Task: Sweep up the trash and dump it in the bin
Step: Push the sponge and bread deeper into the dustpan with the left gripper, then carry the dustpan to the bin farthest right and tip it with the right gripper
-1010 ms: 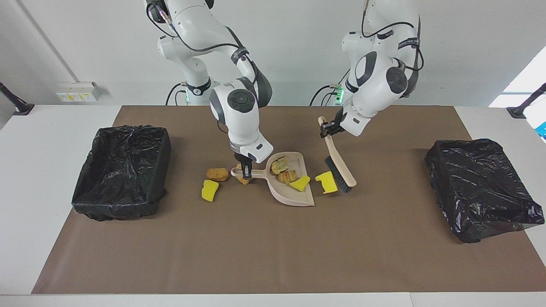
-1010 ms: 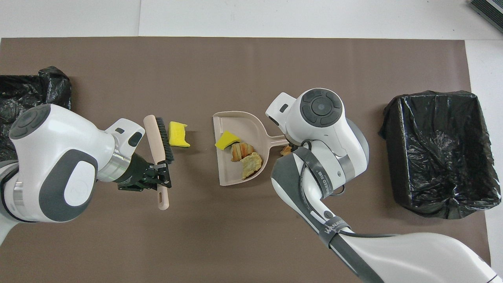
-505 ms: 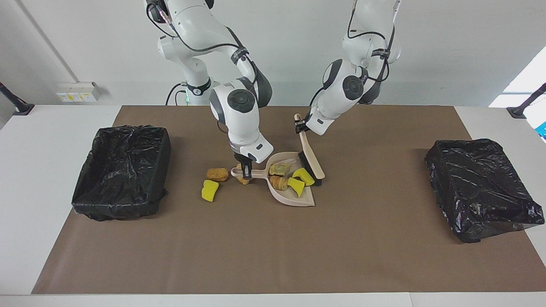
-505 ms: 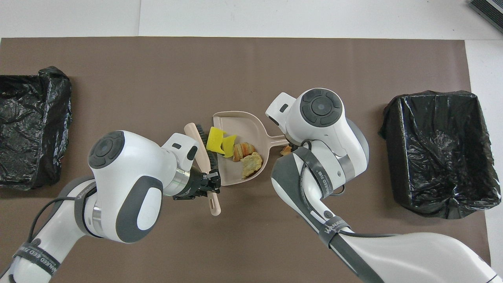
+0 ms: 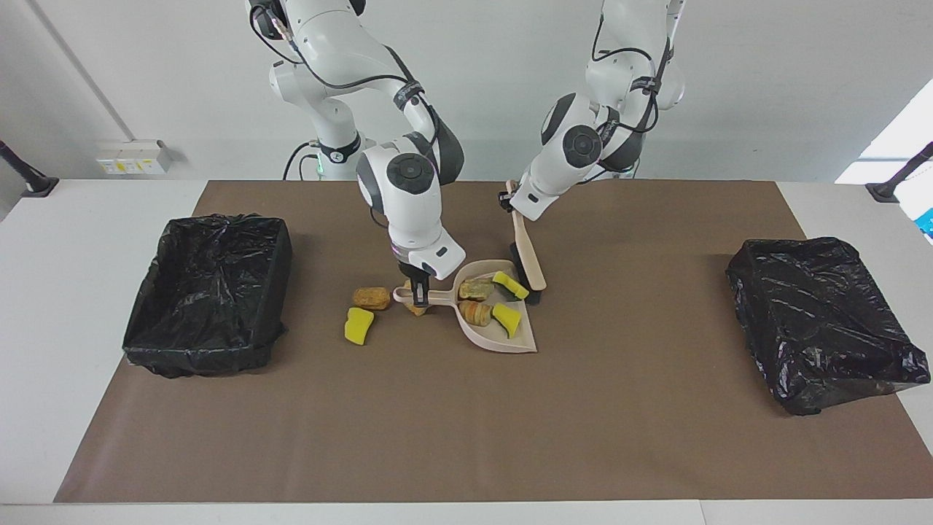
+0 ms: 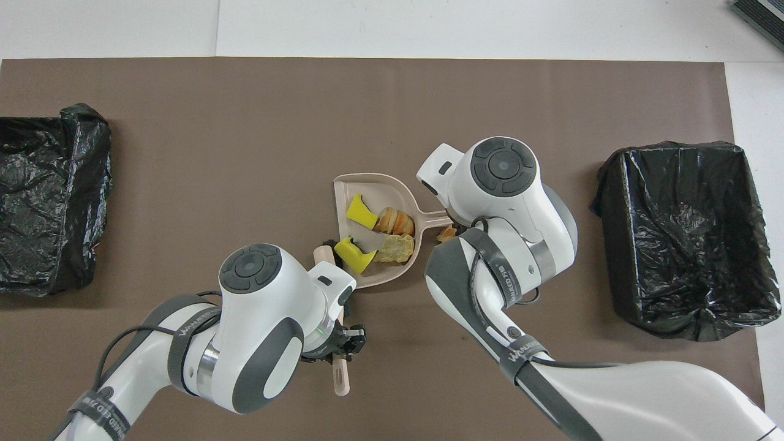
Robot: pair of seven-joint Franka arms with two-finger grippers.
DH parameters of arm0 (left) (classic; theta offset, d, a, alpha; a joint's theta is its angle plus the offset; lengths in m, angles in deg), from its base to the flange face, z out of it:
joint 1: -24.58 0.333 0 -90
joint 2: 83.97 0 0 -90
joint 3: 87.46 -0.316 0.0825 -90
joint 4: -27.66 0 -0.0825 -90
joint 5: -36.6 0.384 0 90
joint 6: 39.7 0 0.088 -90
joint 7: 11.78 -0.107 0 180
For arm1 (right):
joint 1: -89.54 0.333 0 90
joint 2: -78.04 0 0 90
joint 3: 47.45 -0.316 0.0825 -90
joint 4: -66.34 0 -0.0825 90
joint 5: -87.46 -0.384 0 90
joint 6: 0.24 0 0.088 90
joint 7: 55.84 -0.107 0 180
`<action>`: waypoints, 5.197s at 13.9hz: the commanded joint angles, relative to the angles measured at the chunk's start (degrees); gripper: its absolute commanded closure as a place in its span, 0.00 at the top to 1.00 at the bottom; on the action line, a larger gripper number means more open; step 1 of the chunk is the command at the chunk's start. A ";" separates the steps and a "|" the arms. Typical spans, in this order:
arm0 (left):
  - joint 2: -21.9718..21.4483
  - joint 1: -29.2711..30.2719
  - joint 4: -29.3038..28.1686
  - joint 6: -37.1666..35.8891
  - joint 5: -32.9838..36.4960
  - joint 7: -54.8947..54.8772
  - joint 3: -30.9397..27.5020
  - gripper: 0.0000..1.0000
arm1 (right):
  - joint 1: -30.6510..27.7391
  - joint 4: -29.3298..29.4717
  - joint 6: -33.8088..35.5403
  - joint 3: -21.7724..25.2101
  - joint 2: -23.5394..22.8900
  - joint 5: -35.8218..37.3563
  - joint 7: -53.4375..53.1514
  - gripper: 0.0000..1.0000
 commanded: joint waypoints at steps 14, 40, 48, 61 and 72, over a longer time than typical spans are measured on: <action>-1.23 -3.35 6.52 -16.86 12.50 -12.51 3.16 0.00 | -2.65 -4.65 -8.03 -0.70 1.22 -11.11 8.10 0.00; -5.71 27.77 13.99 -18.81 22.43 -32.56 0.70 0.00 | -17.58 11.86 14.55 -0.52 3.15 -14.01 11.51 0.00; -5.53 11.45 12.07 -12.94 14.01 -7.45 1.31 0.00 | -30.67 14.43 22.02 -0.08 5.70 -9.80 22.93 0.00; -0.79 -8.26 -0.86 6.25 12.50 7.88 1.40 0.00 | -43.62 12.77 22.29 -0.26 12.11 22.35 39.05 0.00; 1.32 -7.92 -1.12 8.98 12.50 6.38 1.31 0.26 | -38.33 6.86 20.79 -0.17 19.59 36.45 36.13 0.00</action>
